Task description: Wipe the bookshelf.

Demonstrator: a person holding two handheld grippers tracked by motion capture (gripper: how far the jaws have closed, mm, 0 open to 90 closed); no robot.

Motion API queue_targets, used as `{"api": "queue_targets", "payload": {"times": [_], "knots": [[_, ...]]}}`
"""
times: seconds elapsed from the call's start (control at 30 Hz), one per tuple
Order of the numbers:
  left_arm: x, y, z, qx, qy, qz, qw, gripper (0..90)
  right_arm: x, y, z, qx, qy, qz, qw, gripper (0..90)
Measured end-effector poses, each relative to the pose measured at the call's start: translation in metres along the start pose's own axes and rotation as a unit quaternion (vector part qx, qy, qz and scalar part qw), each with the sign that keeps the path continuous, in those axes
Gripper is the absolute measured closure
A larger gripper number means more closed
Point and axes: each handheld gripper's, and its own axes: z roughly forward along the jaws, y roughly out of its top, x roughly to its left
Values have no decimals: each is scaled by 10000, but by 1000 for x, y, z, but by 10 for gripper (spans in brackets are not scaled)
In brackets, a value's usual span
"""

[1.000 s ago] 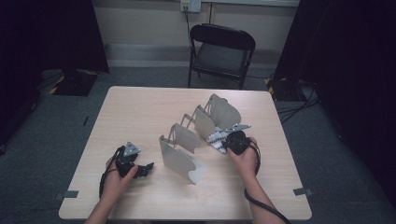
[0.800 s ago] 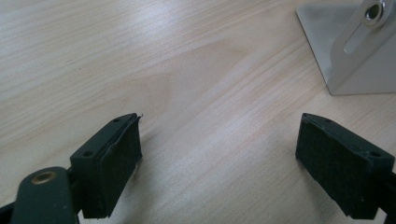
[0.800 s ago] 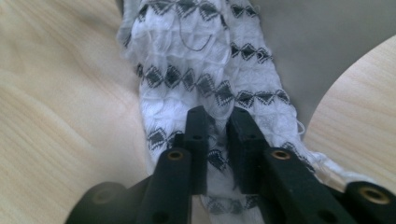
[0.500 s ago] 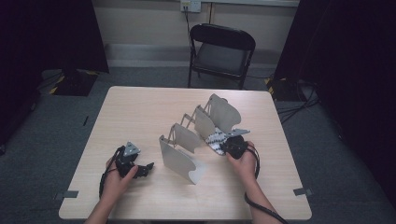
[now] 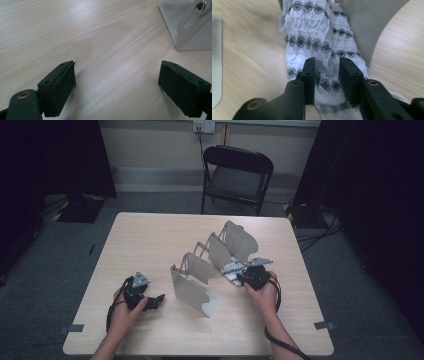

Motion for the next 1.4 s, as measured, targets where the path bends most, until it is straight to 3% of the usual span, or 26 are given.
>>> {"api": "queue_targets", "payload": {"times": [0.3,0.57,0.6,0.67,0.73,1.1,1.3,1.33,1.4], "knots": [[0,0,0,-1,1,1,10000,139,-11,-1,-9,-71,-172,106,9998,588],[0,0,0,0,0,1,10000,139,-21,10,-8,-58,-339,113,9993,543],[0,0,0,-5,-1,0,10000,138,-22,10,-9,-201,-374,137,9990,547],[0,0,0,-5,-5,1,10000,136,-21,12,-12,-219,-342,162,9990,547],[0,0,0,-6,-5,3,10000,136,-20,14,-16,-198,-337,47,9992,552],[0,0,0,2,-5,8,10000,136,-27,39,-46,-336,-330,-98,9988,567],[0,0,0,2,-5,8,10000,136,-18,46,-45,-348,-194,-272,9988,640],[0,0,0,2,-2,9,10000,137,-12,48,-44,-331,-86,-382,9987,672],[0,0,0,0,-3,10,10000,137,-7,50,-43,-215,-182,-503,9983,663]]}}
